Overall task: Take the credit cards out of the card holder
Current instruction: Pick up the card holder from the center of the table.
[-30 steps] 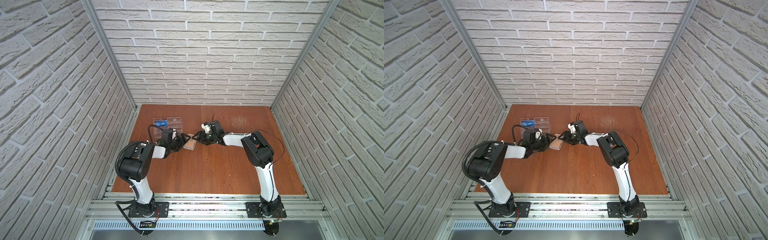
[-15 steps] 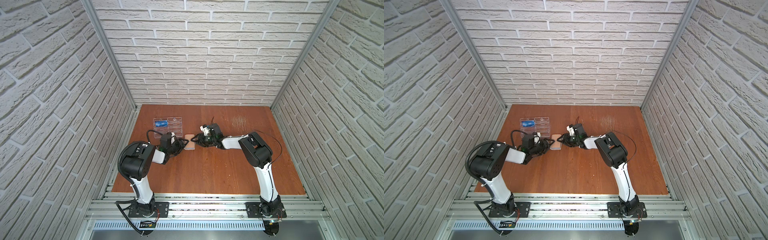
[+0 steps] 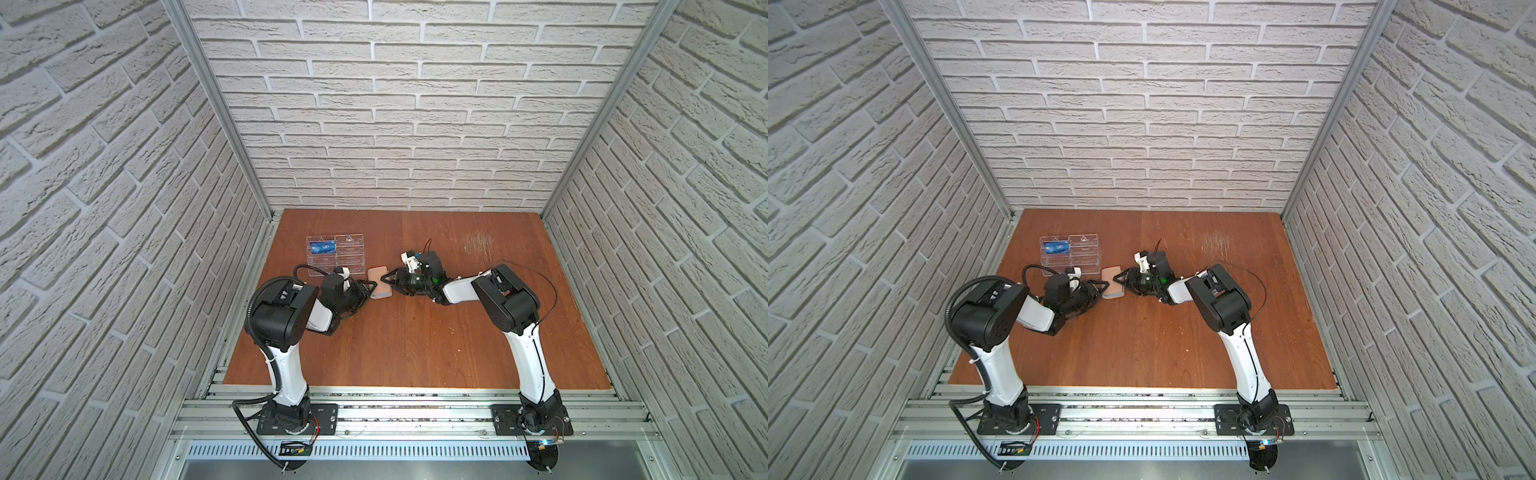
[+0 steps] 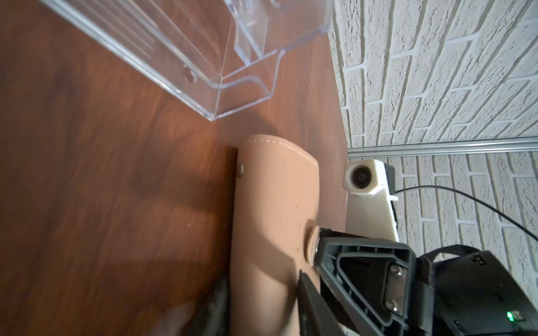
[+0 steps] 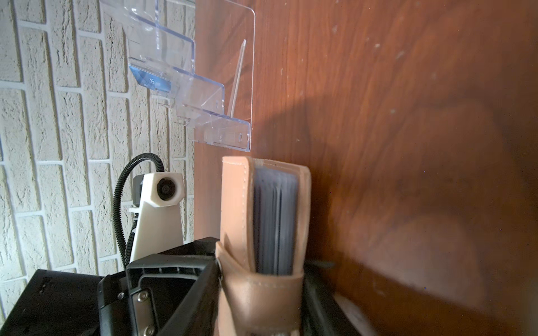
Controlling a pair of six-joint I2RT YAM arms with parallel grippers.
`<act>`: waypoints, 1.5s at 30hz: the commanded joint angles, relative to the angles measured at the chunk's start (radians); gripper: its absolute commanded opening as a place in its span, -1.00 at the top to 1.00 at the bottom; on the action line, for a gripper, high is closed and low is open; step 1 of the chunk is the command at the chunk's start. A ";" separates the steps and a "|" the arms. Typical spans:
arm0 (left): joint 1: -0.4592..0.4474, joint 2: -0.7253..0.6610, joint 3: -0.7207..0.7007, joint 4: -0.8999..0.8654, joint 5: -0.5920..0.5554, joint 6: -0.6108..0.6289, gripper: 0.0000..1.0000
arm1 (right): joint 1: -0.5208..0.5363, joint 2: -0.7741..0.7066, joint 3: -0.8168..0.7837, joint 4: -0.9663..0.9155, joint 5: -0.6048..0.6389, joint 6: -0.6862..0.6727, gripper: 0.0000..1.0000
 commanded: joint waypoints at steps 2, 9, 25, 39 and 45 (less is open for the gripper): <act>-0.016 0.009 0.003 0.107 0.001 0.000 0.26 | 0.044 0.021 -0.018 0.030 -0.048 0.041 0.09; -0.018 0.004 0.001 0.108 0.000 -0.003 0.29 | 0.045 0.021 -0.014 0.066 -0.059 0.056 0.21; 0.037 -0.113 -0.050 0.073 -0.001 0.003 -0.19 | 0.042 -0.003 -0.040 0.156 -0.088 0.108 0.86; 0.084 -0.241 -0.059 0.062 0.005 -0.032 -0.69 | 0.027 -0.208 -0.076 0.146 -0.102 0.115 0.89; 0.081 -0.262 -0.053 0.117 0.018 -0.059 -0.76 | 0.029 -0.272 -0.069 0.128 -0.106 0.120 0.88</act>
